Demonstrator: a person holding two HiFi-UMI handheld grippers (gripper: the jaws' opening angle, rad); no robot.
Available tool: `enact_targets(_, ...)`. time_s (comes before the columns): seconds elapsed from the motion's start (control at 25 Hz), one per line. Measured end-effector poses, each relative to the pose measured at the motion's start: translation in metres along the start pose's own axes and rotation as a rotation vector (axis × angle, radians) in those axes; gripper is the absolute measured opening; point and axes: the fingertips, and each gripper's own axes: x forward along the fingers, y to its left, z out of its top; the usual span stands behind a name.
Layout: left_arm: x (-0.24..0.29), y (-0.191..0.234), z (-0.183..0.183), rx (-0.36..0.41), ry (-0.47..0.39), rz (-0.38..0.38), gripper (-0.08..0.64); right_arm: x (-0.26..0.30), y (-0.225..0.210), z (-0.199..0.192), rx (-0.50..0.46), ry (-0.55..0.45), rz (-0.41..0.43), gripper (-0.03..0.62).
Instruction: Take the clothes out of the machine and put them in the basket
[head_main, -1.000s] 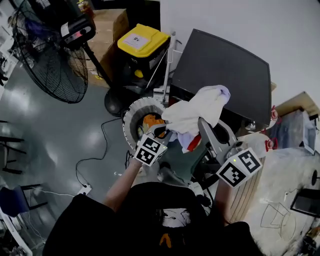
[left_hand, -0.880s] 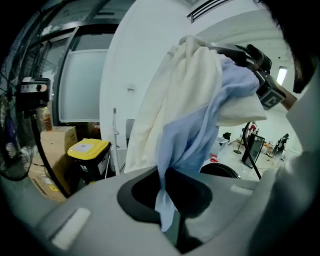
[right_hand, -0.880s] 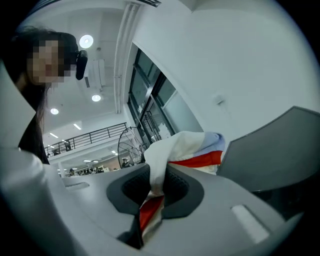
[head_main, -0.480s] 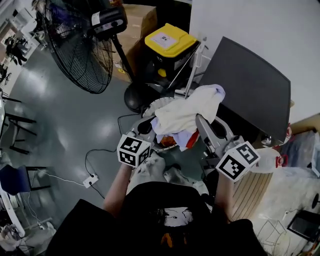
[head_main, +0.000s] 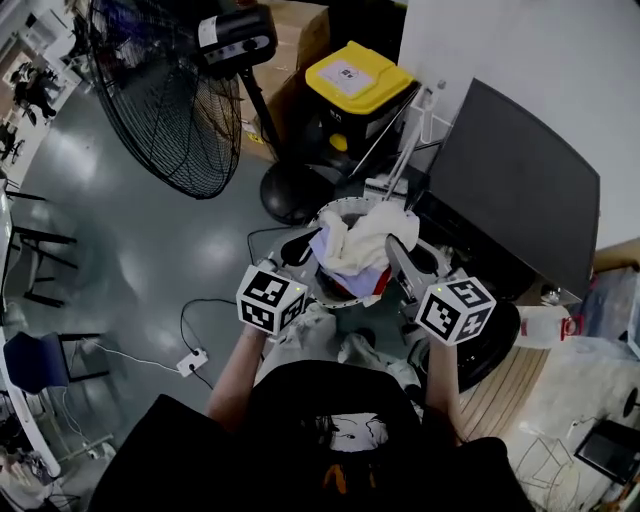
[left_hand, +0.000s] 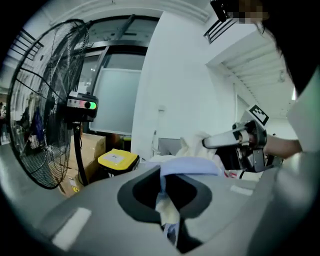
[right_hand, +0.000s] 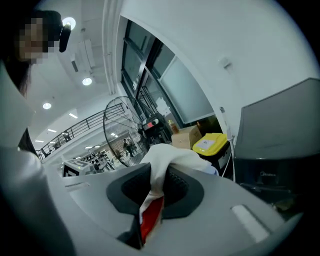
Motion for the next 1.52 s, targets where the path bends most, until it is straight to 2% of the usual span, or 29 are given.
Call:
enact_targets(0.32, 0.034, 0.032, -0.045, 0.018, 0.152, -0.119, 0.018, 0.062, -0.041, -0.068, 0.086, 0.134, -0.125, 0.065)
enact_targets(0.84, 0.096, 0.068, -0.147, 0.052, 0.391, -0.269, 0.018, 0.114, -0.117, -0.184, 0.245, 0.288, -0.312, 0.066)
enact_targets(1.32, 0.144, 0.087, -0.247, 0.094, 0.587, -0.35, 0.018, 0.138, -0.174, -0.292, 0.245, 0.469, -0.428, 0.066)
enact_targets(1.52, 0.148, 0.088, -0.284, 0.111, 0.646, -0.371, 0.018, 0.144, -0.186, -0.324, 0.255, 0.493, -0.473, 0.067)
